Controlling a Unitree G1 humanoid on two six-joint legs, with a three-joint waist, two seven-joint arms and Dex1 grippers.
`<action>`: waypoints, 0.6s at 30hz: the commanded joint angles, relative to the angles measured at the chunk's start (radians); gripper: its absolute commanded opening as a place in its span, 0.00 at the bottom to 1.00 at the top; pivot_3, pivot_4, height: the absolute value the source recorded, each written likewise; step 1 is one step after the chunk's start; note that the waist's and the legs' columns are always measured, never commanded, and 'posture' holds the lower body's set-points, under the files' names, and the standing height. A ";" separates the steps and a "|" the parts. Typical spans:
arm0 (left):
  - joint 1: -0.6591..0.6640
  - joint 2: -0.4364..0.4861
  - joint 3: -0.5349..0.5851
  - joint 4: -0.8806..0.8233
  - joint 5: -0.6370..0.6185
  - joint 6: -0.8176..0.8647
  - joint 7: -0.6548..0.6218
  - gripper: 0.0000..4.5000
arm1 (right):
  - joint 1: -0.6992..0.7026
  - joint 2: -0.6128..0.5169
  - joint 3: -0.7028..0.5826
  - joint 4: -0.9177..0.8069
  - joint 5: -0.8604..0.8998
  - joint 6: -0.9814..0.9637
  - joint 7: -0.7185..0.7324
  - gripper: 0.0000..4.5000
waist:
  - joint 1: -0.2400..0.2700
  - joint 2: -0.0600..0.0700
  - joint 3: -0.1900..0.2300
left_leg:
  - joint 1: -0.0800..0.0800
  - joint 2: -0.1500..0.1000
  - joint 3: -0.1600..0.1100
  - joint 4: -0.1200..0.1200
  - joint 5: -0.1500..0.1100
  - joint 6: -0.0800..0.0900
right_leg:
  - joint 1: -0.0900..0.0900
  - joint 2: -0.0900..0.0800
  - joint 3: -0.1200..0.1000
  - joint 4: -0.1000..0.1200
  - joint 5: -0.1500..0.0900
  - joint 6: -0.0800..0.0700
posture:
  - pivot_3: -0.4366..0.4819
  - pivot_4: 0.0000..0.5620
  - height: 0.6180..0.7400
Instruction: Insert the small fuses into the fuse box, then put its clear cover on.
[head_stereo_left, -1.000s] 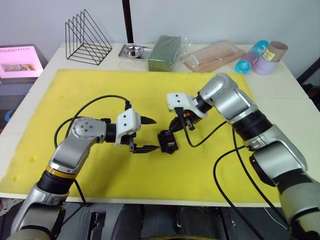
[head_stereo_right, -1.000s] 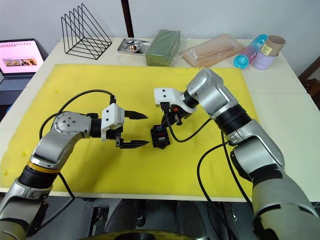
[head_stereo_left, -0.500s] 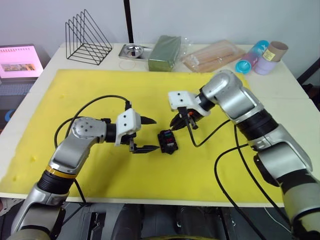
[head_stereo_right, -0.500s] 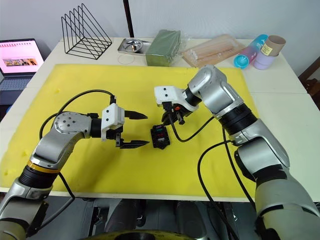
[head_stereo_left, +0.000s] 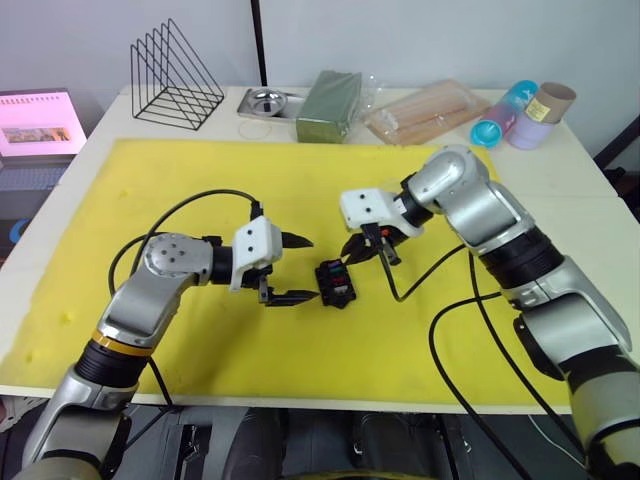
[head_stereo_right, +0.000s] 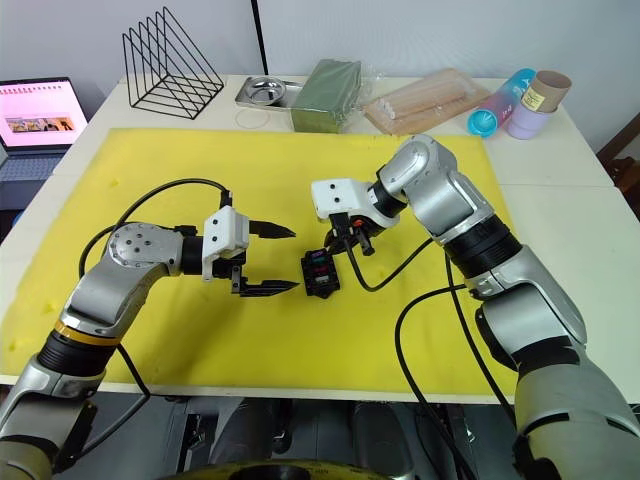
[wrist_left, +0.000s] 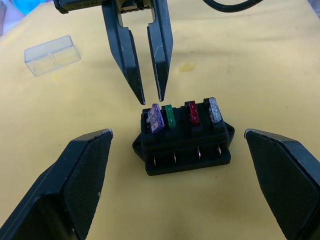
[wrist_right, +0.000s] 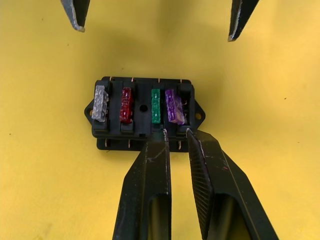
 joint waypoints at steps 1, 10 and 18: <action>-0.014 0.001 0.009 -0.022 -0.004 -0.015 -0.003 1.00 | -0.009 -0.001 -0.036 -0.045 0.020 0.007 -0.002 0.15 | 0.000 0.000 0.000 | 0.000 0.000 0.000 0.000 0.000 0.000 | 0.000 0.000 0.000 0.000 0.000 0.000 | 0.48 0.27 1.00; -0.014 0.001 0.009 -0.021 -0.002 -0.017 -0.002 1.00 | -0.003 0.004 -0.030 -0.065 0.032 0.026 -0.016 0.15 | 0.000 0.000 0.000 | 0.000 0.000 0.000 0.000 0.000 0.000 | 0.000 0.000 0.000 0.000 0.000 0.000 | 0.48 0.27 1.00; -0.014 0.000 0.009 -0.020 -0.001 -0.019 -0.002 1.00 | 0.002 0.011 -0.021 -0.048 0.024 0.012 -0.035 0.15 | 0.000 0.000 0.000 | 0.000 0.000 0.000 0.000 0.000 0.000 | 0.000 0.000 0.000 0.000 0.000 0.000 | 0.48 0.27 1.00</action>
